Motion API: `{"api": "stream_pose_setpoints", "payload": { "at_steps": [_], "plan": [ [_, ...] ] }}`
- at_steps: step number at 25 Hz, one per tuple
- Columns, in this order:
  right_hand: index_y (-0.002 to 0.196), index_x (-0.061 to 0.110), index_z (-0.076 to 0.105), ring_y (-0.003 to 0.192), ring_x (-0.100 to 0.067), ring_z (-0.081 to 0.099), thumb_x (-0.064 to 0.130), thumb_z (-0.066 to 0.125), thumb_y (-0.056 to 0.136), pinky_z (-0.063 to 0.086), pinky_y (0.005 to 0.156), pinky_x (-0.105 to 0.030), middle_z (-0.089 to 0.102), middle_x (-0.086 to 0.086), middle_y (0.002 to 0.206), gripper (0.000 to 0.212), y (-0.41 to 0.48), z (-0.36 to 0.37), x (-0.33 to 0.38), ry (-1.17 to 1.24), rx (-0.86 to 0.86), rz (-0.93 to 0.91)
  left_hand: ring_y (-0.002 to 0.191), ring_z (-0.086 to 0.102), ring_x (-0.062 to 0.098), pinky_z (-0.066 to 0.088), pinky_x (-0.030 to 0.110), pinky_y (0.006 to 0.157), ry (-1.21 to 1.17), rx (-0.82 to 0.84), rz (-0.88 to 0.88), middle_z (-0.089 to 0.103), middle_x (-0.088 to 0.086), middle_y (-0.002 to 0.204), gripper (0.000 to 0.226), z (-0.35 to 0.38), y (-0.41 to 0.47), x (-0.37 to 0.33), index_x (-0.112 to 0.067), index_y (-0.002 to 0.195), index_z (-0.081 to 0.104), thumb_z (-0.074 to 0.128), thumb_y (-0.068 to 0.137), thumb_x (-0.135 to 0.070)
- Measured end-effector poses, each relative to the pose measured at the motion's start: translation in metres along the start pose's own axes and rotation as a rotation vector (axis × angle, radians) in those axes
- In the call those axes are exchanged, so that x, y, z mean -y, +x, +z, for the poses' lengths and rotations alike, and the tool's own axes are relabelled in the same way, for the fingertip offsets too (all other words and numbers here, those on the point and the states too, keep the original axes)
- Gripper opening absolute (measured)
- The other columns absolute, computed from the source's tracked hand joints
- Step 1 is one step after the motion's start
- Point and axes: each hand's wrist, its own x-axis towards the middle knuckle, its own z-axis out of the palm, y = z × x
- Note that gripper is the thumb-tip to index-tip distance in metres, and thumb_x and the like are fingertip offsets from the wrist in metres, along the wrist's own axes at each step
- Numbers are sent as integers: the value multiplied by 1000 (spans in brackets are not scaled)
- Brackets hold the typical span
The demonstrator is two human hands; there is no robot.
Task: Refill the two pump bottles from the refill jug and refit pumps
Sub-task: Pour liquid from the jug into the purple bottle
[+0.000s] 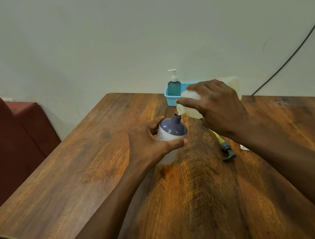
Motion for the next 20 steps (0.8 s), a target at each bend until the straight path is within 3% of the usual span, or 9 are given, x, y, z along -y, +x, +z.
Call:
{"api": "stream_pose_setpoints", "payload": {
  "at_steps": [4,9,14,20],
  "plan": [
    [127,23,68,109,-43,64,7,88,68,53,88,-50,67,-21,124,65,0,0,-1,1,7,-3,94,69,-6,57,13,77,10,-4,1,73,-21,102,68,1,1,2,-35,122,73,93,62,-58],
    [128,24,68,109,-43,64,7,88,70,54,87,-49,67,-21,124,64,0,0,-1,3,2,8,94,69,-8,56,11,77,-3,7,-5,73,-20,107,77,2,0,5,-30,127,73,88,60,-66],
    [128,24,68,109,-44,64,6,87,70,54,87,-50,67,-21,124,63,0,-2,-2,12,-3,7,95,69,-7,57,12,76,-12,7,-1,71,-22,102,68,2,0,3,-40,123,69,93,62,-58],
    [126,23,70,108,-44,64,4,88,67,54,86,-49,67,-22,122,64,1,-4,-2,8,-13,-7,95,70,-6,57,12,78,-38,17,-2,72,-21,104,74,3,-3,5,-37,123,69,82,59,-72]
  ]
}}
